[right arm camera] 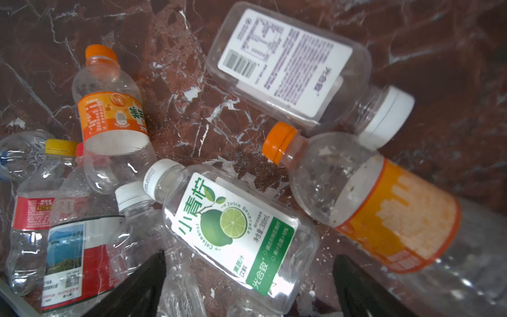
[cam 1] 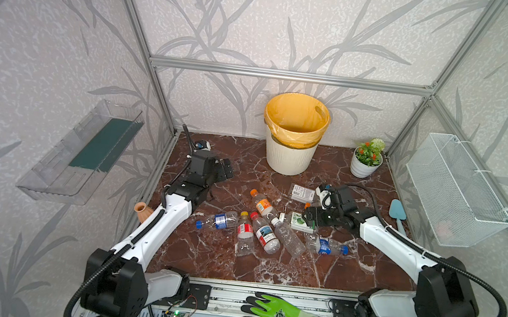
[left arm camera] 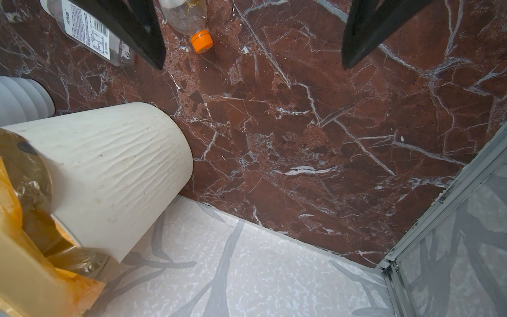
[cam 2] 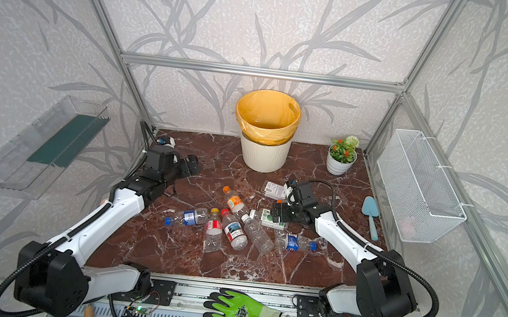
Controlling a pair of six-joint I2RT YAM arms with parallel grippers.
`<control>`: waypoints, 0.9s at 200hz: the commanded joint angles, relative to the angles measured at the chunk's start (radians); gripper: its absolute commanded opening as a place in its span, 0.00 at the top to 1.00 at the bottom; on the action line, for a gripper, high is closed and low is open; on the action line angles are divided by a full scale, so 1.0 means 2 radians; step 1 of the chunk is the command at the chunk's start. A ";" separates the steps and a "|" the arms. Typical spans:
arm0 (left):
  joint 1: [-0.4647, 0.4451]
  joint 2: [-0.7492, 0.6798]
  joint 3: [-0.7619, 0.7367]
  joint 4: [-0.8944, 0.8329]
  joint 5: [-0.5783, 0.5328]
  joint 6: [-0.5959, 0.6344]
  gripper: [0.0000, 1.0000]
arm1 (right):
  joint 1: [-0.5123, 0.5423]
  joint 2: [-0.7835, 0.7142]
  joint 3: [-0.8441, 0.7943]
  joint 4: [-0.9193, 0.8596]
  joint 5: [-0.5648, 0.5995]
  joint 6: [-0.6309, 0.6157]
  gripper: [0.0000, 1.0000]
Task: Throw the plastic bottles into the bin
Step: 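Lower the right gripper onto the green-label lime bottle cap and grasp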
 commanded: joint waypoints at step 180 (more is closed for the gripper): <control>0.010 -0.025 -0.021 -0.030 -0.025 -0.002 0.01 | 0.062 0.153 0.134 -0.127 0.038 -0.345 0.10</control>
